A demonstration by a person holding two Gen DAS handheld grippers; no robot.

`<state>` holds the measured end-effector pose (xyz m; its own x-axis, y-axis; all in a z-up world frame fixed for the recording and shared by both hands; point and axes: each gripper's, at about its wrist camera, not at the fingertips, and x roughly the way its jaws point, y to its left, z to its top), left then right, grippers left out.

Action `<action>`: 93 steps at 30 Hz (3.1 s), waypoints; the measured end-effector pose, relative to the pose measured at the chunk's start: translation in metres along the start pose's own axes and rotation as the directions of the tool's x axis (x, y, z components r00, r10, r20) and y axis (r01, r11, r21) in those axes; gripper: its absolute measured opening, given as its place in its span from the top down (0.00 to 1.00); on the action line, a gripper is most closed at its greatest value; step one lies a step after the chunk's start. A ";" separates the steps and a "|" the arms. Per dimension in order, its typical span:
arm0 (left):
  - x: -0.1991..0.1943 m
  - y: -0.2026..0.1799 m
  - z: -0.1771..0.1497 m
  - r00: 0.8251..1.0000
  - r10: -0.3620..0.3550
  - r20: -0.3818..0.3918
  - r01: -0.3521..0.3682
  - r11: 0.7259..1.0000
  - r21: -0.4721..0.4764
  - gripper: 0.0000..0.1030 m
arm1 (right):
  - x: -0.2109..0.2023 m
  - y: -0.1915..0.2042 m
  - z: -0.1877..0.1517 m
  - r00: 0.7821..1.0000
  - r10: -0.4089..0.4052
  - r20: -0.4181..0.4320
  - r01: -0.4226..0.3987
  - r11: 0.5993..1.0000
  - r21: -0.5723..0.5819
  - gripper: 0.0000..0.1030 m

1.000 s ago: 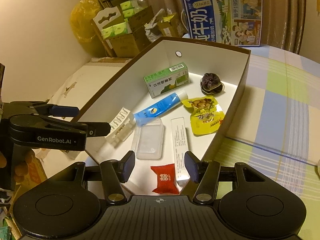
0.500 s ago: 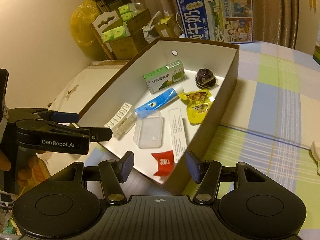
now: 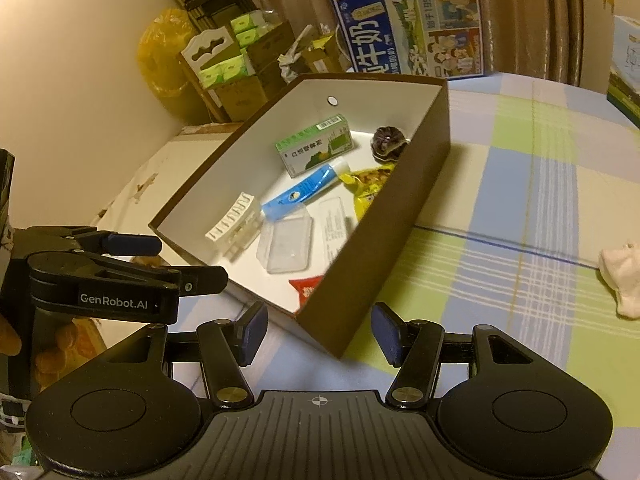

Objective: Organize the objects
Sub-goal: 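Withdraw both tools from the box toward the white towel and pill bottle, then grasp the white towel with the left tool while the right tool grasps the white pill bottle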

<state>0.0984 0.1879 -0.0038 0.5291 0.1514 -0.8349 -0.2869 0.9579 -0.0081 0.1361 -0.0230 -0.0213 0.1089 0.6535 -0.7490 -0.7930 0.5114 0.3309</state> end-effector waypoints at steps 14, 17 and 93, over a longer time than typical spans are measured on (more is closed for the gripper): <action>-0.008 -0.064 -0.014 1.000 -0.016 -0.017 0.016 1.000 0.022 0.10 | -0.041 -0.050 -0.028 1.000 -0.022 -0.017 0.023 0.998 0.062 0.47; -0.007 -0.081 -0.016 0.999 -0.031 -0.027 0.032 0.999 0.033 0.10 | -0.053 -0.067 -0.036 0.999 -0.042 -0.019 0.043 0.995 0.091 0.47; 0.207 -0.376 0.089 0.964 -0.254 -0.076 0.263 0.875 0.407 0.16 | -0.116 -0.367 -0.054 0.928 -0.372 0.008 0.318 0.806 0.499 0.33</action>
<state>0.3867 -0.1191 -0.1247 0.5227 -0.1159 -0.8446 0.2131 0.9770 -0.0021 0.3819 -0.3166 -0.0874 0.4006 0.4209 -0.8139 -0.3054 0.8988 0.3146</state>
